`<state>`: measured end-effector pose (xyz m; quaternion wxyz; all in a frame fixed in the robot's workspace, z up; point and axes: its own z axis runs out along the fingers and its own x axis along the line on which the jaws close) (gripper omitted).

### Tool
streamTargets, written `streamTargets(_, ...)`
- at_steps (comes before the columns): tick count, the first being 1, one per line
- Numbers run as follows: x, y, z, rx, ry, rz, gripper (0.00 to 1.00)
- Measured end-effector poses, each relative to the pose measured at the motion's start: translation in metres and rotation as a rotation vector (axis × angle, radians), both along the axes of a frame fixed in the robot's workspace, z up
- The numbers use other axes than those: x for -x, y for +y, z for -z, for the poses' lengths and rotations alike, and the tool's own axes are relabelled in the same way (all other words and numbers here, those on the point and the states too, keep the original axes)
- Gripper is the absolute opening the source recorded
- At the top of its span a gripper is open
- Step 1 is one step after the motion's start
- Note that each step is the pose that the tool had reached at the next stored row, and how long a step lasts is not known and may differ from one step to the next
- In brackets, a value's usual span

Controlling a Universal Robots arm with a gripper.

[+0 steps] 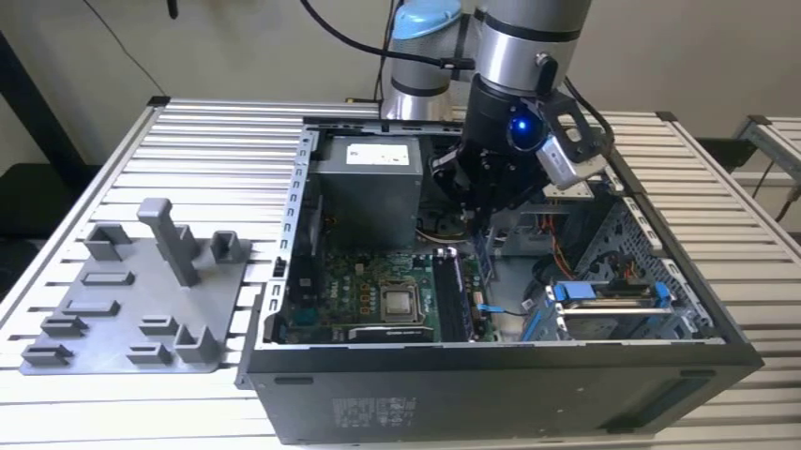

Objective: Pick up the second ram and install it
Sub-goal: 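Insert the second ram into the second slot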

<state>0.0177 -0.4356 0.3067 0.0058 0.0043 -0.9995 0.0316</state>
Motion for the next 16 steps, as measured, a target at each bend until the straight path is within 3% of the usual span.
streamTargets(7,0.0,0.0,0.0029,-0.0001,0.0,0.0,0.14)
streamTargets(16,0.0,0.0,0.0129,-0.0001,0.0,0.001,0.14)
